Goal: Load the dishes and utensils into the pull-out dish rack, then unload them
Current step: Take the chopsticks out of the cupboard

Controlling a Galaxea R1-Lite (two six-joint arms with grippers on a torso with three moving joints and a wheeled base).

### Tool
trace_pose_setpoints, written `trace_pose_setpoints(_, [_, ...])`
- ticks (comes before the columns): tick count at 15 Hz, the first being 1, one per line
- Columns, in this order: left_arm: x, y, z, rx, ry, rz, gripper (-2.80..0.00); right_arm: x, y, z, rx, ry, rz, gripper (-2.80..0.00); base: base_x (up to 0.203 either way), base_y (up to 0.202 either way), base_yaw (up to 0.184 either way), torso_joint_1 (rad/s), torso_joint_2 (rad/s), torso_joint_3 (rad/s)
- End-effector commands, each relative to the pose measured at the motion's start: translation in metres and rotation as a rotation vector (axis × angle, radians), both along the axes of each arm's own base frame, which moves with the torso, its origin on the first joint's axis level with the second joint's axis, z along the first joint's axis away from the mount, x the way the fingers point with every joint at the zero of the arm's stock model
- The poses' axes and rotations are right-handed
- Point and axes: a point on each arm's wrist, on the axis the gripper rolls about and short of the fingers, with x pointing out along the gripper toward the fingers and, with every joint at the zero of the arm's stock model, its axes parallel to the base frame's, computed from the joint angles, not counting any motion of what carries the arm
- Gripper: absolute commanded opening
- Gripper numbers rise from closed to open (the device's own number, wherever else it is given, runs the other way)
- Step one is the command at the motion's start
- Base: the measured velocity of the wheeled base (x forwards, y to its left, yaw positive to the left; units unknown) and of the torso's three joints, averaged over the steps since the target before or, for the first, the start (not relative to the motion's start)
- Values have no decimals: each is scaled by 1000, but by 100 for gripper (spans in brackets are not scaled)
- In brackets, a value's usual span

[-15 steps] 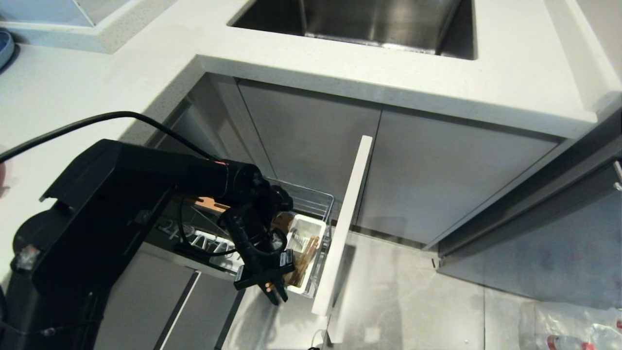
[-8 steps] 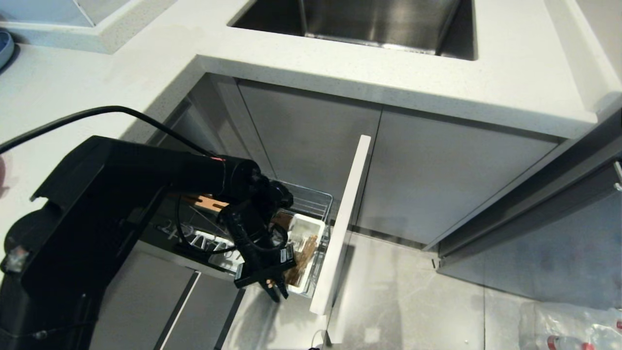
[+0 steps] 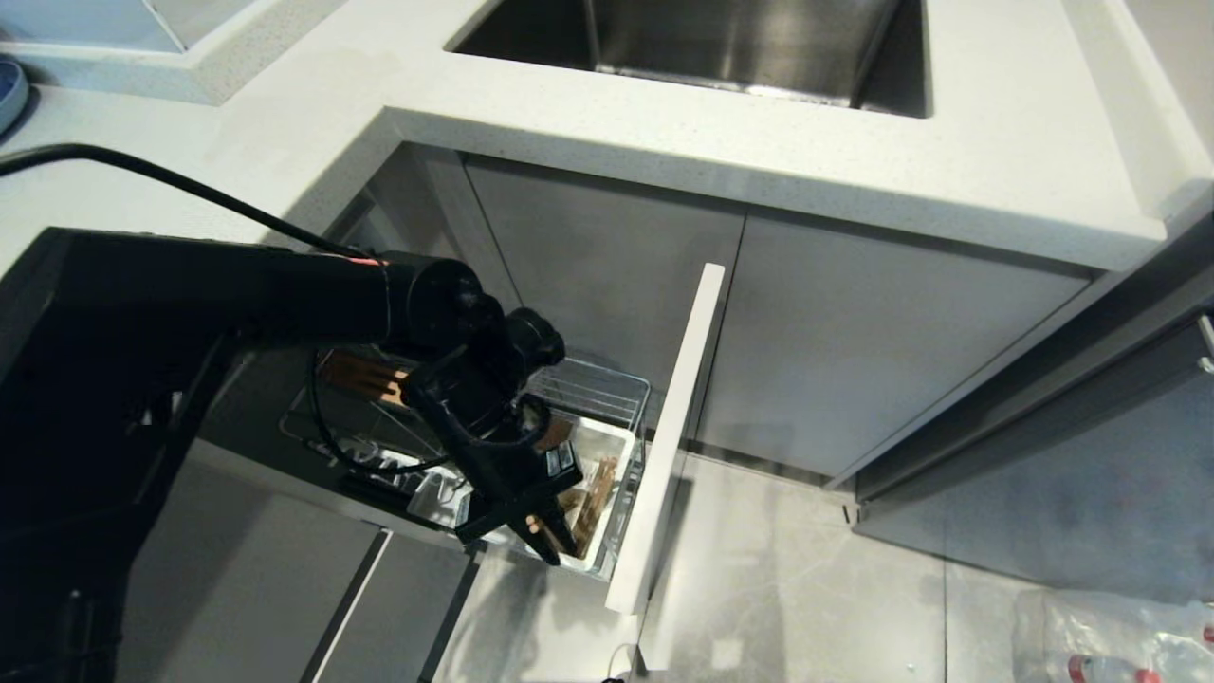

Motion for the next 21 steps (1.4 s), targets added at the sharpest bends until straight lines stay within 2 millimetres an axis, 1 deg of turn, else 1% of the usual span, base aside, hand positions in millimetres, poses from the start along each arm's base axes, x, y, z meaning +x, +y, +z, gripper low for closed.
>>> trace_pose_setpoints(1, [-8,3,19,-26,-38,11,-280,0,0,0,0,2,0,-280,0,0,0,0,0,0])
trace_pose_setpoints(4, [-20,5,45,-64,-77,71,-280,0,0,0,0,2,1,-280,0,0,0,0,0,0])
trace_pose_setpoints(7, [-37,7,70,-108,-92,100,-280,0,0,0,0,2,0,-280,0,0,0,0,0,0])
trace_pose_setpoints(9, [-44,9,80,-130,-100,108,-280,0,0,0,0,2,0,-280,0,0,0,0,0,0])
trace_pose_setpoints(12, [-51,10,89,-146,-112,129,-280,0,0,0,0,2,0,-280,0,0,0,0,0,0])
trace_pose_setpoints(17, [-71,16,117,-199,-162,167,-280,0,0,0,0,2,0,-280,0,0,0,0,0,0])
trace_pose_setpoints(21, [-84,19,129,-218,-189,156,-280,0,0,0,0,2,0,-280,0,0,0,0,0,0])
